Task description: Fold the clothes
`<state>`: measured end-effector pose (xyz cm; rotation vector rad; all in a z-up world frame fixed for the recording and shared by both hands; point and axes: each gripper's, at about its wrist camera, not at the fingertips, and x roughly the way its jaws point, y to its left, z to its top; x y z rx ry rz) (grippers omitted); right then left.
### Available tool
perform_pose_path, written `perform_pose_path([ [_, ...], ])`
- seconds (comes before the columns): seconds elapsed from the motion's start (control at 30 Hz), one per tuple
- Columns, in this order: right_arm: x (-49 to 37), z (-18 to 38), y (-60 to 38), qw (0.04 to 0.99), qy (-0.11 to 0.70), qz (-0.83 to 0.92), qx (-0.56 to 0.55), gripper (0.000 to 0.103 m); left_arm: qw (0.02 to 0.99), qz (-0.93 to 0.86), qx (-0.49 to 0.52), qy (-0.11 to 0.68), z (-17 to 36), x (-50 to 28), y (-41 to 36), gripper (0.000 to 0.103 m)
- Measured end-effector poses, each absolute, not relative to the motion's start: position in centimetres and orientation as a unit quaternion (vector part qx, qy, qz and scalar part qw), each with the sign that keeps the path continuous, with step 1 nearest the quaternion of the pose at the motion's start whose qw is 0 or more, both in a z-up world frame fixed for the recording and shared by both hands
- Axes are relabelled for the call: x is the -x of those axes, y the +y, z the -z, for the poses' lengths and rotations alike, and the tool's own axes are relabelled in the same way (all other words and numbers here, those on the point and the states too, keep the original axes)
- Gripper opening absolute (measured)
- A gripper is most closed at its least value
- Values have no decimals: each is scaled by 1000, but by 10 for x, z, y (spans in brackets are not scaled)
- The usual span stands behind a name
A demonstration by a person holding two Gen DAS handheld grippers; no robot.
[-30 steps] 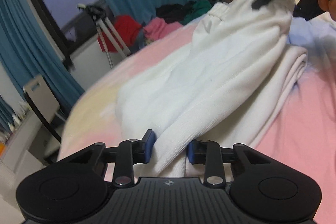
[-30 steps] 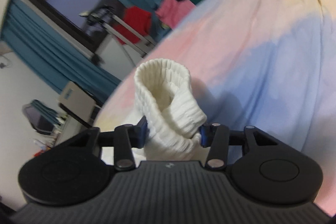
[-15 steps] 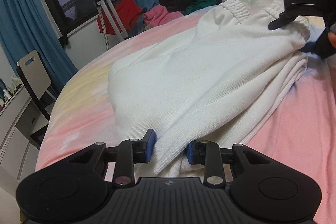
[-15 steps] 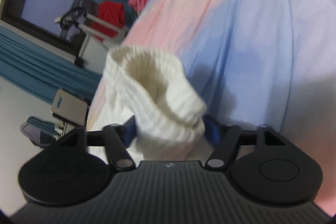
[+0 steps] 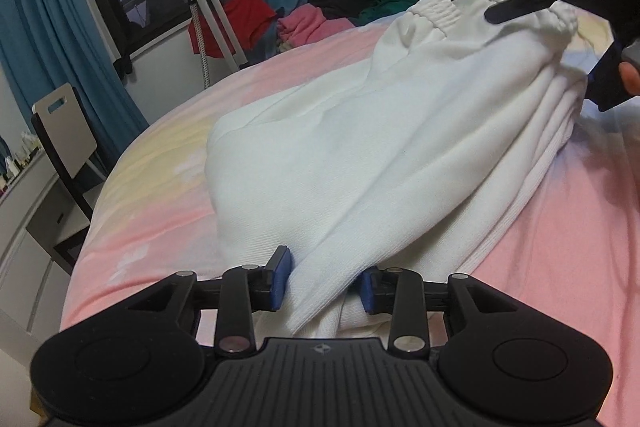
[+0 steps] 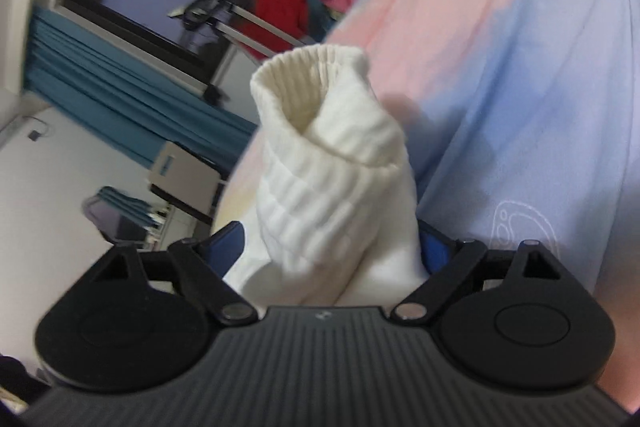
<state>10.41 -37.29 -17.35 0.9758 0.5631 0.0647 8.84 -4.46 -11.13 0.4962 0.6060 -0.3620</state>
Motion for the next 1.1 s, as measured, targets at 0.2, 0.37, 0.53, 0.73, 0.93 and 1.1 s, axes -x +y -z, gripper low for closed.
perform_pose_path([
  [0.2,-113,183,-359,850,340,5,-403,85,909,176,-233,297,108,-87,-48,37],
  [0.37,-96,154,-341,884,314,31,-344,67,911,173,-227,298,108,-88,-48,39],
  [0.53,-80,117,-318,930,243,31,-273,66,913,167,-212,304,106,-89,-45,41],
  [0.73,-98,116,-314,933,243,29,-263,68,915,165,-201,309,105,-90,-44,41],
  [0.93,-115,168,-359,854,292,24,-430,77,914,165,-212,305,103,-82,-44,41],
  [1.1,-119,171,-349,867,313,26,-386,63,915,170,-198,307,99,-81,-38,43],
])
